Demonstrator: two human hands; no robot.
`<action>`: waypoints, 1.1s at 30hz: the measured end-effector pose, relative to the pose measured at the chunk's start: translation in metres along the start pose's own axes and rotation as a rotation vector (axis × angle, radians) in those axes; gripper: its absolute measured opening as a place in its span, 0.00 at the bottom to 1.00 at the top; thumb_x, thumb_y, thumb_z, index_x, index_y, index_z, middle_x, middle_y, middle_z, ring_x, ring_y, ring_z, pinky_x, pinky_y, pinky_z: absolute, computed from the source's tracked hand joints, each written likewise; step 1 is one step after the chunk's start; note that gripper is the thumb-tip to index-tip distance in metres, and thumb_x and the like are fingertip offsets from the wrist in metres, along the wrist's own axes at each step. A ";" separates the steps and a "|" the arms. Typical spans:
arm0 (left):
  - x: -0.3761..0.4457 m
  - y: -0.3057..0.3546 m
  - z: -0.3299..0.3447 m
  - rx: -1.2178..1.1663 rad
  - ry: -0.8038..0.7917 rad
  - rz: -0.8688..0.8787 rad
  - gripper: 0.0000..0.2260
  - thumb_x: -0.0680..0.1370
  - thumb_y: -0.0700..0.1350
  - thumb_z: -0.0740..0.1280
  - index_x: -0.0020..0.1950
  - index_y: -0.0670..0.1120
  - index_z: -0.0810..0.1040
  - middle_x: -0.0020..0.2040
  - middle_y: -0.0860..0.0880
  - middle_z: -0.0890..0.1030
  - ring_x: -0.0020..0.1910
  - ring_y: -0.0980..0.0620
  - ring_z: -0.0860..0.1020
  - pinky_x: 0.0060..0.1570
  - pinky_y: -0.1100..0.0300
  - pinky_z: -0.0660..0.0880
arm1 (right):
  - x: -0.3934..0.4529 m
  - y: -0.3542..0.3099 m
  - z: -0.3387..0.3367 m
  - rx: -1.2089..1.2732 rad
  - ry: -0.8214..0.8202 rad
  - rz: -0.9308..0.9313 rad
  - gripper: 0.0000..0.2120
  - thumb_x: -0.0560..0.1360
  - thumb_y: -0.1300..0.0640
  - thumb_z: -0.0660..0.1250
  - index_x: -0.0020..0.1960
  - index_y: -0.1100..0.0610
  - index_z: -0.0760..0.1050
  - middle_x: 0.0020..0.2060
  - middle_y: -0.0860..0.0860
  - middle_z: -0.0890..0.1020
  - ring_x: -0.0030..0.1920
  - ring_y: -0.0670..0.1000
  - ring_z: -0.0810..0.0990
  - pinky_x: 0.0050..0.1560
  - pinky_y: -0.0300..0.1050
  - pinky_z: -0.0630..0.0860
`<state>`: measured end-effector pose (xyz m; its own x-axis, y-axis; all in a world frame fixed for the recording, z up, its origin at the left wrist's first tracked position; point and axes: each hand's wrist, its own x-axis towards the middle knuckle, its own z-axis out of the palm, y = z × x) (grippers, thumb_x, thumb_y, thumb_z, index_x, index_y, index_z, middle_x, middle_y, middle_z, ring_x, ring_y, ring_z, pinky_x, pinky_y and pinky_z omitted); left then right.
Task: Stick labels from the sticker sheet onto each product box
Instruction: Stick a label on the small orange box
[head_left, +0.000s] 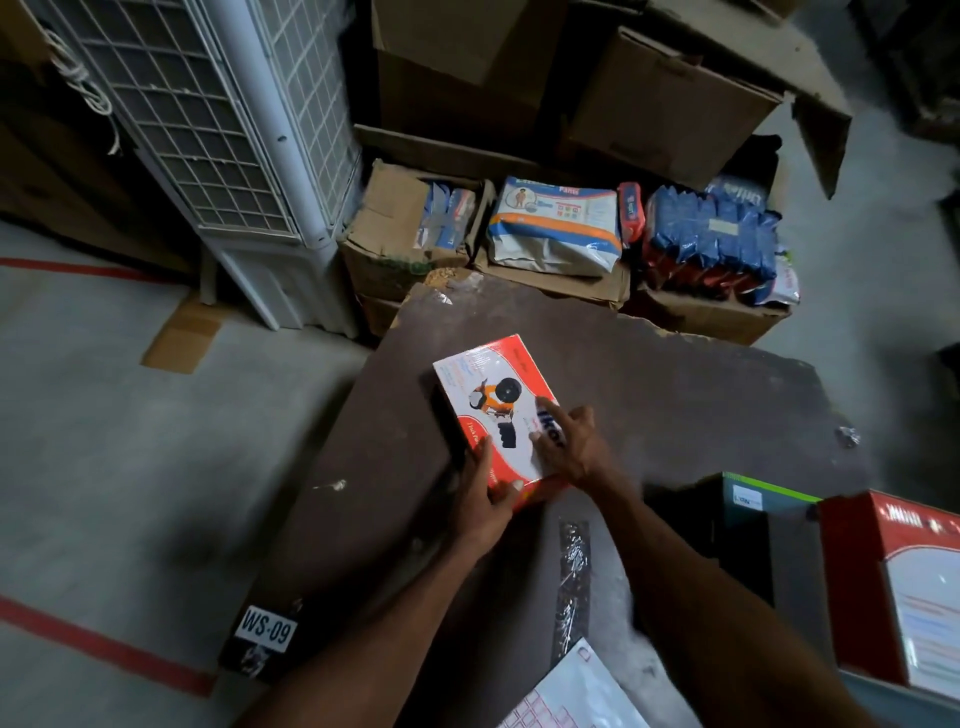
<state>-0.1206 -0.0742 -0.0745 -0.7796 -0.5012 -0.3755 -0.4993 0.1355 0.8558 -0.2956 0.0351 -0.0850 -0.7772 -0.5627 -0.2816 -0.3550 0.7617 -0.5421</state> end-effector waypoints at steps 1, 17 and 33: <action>-0.004 -0.006 0.000 -0.019 0.001 0.018 0.38 0.74 0.58 0.67 0.81 0.56 0.56 0.82 0.49 0.57 0.80 0.51 0.59 0.76 0.53 0.62 | -0.012 0.002 0.003 0.041 -0.007 0.017 0.27 0.79 0.43 0.68 0.77 0.45 0.68 0.59 0.55 0.68 0.55 0.55 0.75 0.62 0.46 0.74; -0.068 0.030 -0.052 -0.262 -0.100 0.171 0.42 0.68 0.47 0.82 0.77 0.58 0.65 0.74 0.61 0.66 0.69 0.56 0.74 0.63 0.61 0.76 | -0.135 -0.050 -0.009 0.794 0.154 0.283 0.12 0.79 0.56 0.70 0.62 0.52 0.83 0.56 0.50 0.85 0.47 0.43 0.84 0.42 0.33 0.77; -0.084 0.060 -0.110 0.193 -0.073 0.497 0.45 0.65 0.36 0.81 0.76 0.61 0.66 0.66 0.51 0.79 0.61 0.55 0.80 0.59 0.56 0.78 | -0.172 -0.092 -0.068 0.802 0.028 0.312 0.19 0.83 0.43 0.62 0.45 0.56 0.80 0.39 0.53 0.81 0.36 0.49 0.78 0.34 0.37 0.73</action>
<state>-0.0440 -0.1178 0.0473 -0.9604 -0.2771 0.0283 -0.1187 0.4991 0.8584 -0.1649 0.0834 0.0671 -0.7945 -0.3487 -0.4971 0.3436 0.4168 -0.8416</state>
